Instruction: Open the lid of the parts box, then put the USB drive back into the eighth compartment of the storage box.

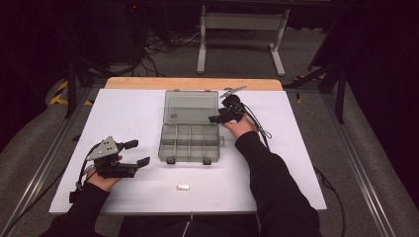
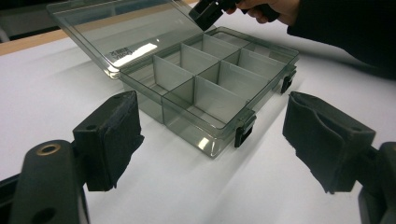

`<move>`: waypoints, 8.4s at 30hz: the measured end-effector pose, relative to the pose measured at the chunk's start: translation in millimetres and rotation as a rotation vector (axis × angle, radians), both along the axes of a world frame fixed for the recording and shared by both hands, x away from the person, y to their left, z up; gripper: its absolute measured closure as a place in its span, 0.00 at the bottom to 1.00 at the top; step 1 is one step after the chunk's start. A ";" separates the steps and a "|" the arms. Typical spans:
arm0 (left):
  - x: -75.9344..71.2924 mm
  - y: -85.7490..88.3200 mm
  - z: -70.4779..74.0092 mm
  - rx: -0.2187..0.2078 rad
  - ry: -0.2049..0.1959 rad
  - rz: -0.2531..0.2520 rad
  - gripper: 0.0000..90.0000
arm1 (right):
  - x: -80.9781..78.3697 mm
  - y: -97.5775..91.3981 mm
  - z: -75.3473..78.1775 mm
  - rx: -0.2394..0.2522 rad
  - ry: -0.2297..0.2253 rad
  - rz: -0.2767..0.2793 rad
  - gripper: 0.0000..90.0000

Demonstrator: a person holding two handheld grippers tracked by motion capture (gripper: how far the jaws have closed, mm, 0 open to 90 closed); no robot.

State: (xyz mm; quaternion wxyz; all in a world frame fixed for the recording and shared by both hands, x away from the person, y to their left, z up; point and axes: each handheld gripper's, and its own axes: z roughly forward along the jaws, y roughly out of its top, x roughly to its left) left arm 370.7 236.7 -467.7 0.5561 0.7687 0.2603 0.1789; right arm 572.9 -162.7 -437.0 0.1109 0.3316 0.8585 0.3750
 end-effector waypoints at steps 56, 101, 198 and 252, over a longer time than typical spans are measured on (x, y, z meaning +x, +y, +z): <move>-5.5 11.6 4.3 -0.022 -0.014 0.013 0.18 | -149.3 8.4 60.0 0.027 -0.200 0.261 0.34; -8.5 13.7 3.8 -0.019 -0.015 0.020 0.18 | -190.6 84.4 29.0 -0.211 -0.041 0.567 0.34; -8.0 11.2 3.2 -0.019 -0.011 0.010 0.17 | -205.4 103.5 30.9 -0.359 -0.038 0.598 0.88; -7.4 11.5 3.1 -0.011 -0.016 0.014 0.17 | -147.4 40.0 42.5 -0.293 -0.035 0.287 0.88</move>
